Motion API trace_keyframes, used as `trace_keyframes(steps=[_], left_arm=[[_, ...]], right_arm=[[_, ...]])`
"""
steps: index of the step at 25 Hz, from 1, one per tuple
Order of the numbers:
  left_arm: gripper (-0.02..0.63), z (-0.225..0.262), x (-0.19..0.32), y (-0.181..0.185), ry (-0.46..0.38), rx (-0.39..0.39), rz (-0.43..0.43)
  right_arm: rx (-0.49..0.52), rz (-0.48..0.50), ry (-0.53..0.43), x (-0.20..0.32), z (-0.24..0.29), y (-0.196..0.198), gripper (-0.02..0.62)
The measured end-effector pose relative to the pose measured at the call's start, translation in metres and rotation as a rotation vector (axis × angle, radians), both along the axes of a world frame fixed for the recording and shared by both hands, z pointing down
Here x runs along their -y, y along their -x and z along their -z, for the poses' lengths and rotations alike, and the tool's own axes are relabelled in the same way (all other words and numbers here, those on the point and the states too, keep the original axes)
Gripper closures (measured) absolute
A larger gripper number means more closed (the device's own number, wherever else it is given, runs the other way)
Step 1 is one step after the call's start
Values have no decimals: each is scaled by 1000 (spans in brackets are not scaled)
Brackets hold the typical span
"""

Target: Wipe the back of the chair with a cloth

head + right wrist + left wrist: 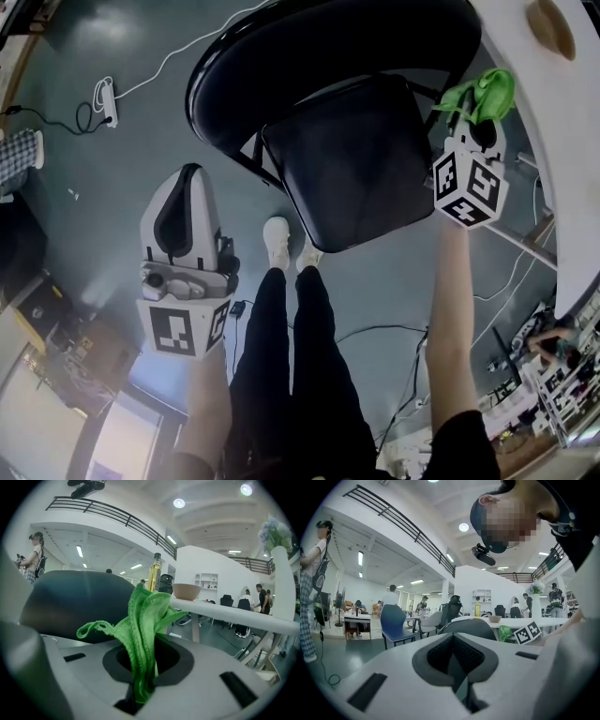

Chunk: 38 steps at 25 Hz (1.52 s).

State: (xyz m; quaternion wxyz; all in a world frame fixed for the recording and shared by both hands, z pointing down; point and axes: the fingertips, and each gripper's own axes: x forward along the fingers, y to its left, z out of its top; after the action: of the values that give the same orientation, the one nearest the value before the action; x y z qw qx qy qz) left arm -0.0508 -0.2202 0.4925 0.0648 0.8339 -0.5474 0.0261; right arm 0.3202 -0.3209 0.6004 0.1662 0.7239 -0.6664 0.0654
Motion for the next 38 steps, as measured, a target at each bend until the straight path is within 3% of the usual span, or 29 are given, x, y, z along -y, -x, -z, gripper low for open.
trace_keyframes(steps=[13,22,38], left_arm=[[601,-4,-3,17,21,-7,9],[601,-2,2,25,16,-18,3],[601,3,0,30,8,-36,-4]], right_arm=[[38,10,68,32,-25,10,551],[63,9,65,35,-19,21,551],[-13,233,49,22,-13,117,551]])
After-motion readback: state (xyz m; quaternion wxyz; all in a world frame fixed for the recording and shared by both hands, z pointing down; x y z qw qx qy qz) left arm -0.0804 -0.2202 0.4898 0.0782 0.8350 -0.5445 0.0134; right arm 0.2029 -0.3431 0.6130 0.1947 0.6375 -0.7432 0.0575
